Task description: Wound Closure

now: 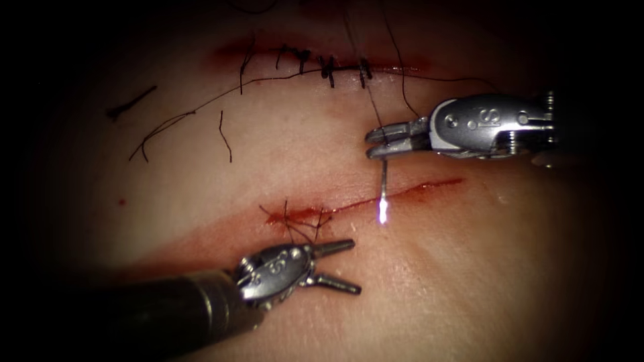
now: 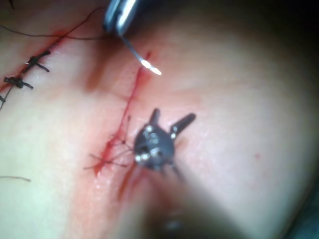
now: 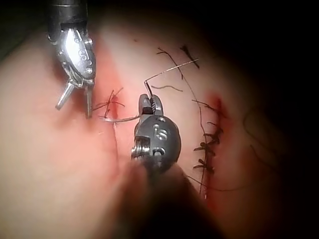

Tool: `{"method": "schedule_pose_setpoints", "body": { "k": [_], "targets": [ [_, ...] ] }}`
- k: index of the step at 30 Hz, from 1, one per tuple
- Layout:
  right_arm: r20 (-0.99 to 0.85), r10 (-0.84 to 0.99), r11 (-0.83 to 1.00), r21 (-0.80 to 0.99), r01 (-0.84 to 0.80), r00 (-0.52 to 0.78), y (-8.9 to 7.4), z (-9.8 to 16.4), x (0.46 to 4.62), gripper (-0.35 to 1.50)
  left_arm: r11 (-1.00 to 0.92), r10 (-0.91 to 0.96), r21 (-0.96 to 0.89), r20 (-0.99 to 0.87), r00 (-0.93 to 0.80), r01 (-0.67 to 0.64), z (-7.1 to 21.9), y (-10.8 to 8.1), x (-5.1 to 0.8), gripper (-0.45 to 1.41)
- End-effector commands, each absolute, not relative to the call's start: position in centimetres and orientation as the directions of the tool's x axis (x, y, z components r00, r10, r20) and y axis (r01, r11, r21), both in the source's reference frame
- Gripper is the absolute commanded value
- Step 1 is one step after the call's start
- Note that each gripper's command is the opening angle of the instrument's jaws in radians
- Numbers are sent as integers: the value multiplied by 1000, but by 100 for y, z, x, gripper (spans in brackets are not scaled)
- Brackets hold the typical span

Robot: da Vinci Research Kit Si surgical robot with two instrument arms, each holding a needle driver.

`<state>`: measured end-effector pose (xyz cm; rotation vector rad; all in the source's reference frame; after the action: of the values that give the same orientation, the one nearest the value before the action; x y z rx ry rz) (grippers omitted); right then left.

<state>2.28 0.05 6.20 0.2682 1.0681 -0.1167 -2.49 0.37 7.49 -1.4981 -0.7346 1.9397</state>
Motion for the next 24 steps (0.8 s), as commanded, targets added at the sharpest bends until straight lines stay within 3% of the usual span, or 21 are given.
{"method": "schedule_pose_setpoints", "body": {
  "k": [1,11,24],
  "targets": [
    [-889,-31,963,96,253,457,4,633,241,-35,-683,726,-723,-656,-205,-107,757,32,-257,56],
    [-843,-377,886,-206,416,384,-3,656,266,-35,-698,714,-696,-662,-227,-169,775,39,-259,51],
    [-799,-509,836,-371,404,320,-21,672,277,-35,-710,702,-680,-664,-258,-181,797,32,-263,47]
  ]
}}
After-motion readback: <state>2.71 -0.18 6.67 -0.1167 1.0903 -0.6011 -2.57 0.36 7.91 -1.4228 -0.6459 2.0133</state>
